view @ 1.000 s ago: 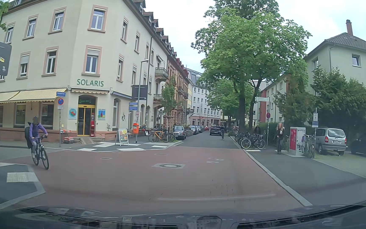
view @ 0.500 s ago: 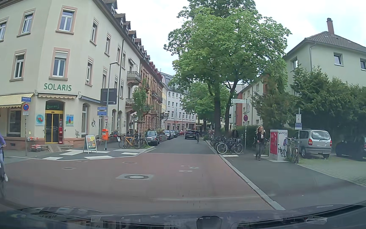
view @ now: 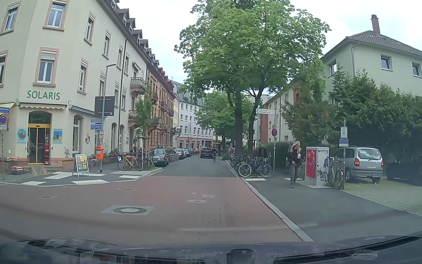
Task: Follow the waypoints while adhering to traffic rules and regulations
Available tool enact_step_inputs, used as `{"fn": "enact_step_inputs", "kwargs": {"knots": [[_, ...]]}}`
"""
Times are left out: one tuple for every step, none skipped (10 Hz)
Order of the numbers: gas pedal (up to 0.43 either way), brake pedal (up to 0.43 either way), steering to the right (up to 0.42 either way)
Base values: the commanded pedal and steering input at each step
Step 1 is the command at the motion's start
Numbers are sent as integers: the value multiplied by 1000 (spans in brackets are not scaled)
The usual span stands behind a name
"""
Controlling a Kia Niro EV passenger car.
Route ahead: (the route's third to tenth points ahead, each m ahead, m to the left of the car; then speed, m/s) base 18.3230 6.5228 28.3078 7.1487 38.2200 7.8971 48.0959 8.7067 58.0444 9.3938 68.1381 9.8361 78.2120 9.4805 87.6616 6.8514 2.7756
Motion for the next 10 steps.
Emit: {"fn": "enact_step_inputs", "kwargs": {"knots": [[47,0,-7],[47,0,-31],[47,0,-43],[39,0,-50],[39,0,-54],[39,0,-57],[39,0,-58],[39,0,-58],[39,0,-57],[39,0,-52]]}}
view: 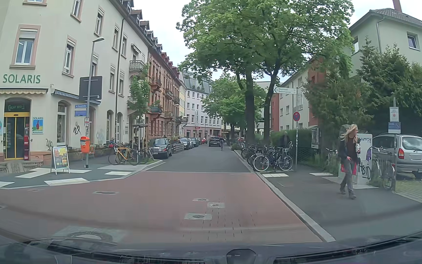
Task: Follow the waypoints while adhering to traffic rules and regulations
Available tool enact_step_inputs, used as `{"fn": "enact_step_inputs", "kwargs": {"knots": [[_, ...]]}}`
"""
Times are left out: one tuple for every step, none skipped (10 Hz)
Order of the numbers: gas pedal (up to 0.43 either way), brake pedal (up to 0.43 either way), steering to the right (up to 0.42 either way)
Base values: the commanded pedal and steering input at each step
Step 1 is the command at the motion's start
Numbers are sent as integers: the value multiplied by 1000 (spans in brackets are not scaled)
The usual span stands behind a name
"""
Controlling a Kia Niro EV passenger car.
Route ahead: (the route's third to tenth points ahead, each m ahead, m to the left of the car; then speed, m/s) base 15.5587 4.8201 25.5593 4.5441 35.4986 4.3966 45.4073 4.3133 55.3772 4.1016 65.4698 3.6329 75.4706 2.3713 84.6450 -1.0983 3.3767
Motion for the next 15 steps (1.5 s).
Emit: {"fn": "enact_step_inputs", "kwargs": {"knots": [[39,0,-46],[39,0,-41],[39,0,-37],[39,0,-30],[39,0,-25],[47,0,-23],[47,0,-21],[59,0,-14],[59,0,-6],[67,0,-3],[79,0,-3],[79,0,-3],[87,0,0],[87,0,6],[87,0,9]]}}
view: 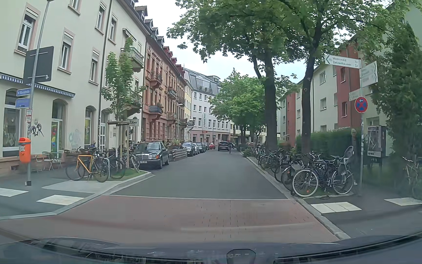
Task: Follow the waypoints while adhering to traffic rules and regulations
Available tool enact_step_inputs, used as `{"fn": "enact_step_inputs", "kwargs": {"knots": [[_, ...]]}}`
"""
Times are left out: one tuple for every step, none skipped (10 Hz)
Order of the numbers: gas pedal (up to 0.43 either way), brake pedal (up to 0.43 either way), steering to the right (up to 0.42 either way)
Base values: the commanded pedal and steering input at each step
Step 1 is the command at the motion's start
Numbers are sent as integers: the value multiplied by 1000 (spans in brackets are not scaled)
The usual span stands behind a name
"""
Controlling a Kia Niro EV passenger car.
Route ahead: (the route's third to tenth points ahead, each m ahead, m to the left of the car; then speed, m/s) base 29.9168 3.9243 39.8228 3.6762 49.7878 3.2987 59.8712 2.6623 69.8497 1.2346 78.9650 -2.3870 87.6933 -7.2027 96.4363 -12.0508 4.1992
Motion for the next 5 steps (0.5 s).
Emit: {"fn": "enact_step_inputs", "kwargs": {"knots": [[87,0,9],[87,0,8],[98,0,7],[98,0,7],[98,0,7]]}}
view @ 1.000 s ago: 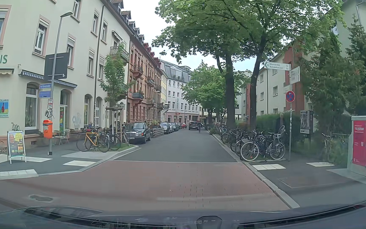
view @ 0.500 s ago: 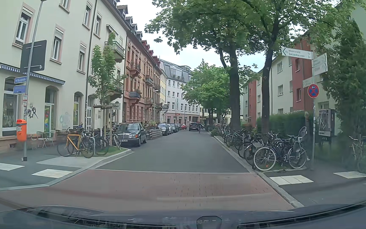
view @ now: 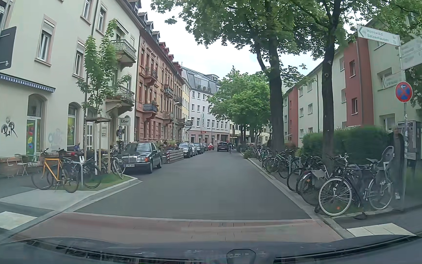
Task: Follow the waypoints while adhering to traffic rules and regulations
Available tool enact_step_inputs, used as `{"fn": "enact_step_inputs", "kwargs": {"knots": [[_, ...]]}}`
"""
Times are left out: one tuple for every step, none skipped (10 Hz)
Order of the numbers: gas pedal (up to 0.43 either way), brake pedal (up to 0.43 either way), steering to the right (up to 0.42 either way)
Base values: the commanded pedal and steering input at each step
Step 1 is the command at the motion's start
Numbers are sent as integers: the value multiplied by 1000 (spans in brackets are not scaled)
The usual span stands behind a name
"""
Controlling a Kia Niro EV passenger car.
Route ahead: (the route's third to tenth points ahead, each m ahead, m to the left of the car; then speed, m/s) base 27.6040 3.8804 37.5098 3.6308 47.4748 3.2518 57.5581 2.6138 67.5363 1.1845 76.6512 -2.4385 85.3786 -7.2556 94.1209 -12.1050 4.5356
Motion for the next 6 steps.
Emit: {"fn": "enact_step_inputs", "kwargs": {"knots": [[98,0,7],[98,0,5],[98,0,4],[98,0,4],[98,0,5],[98,0,5]]}}
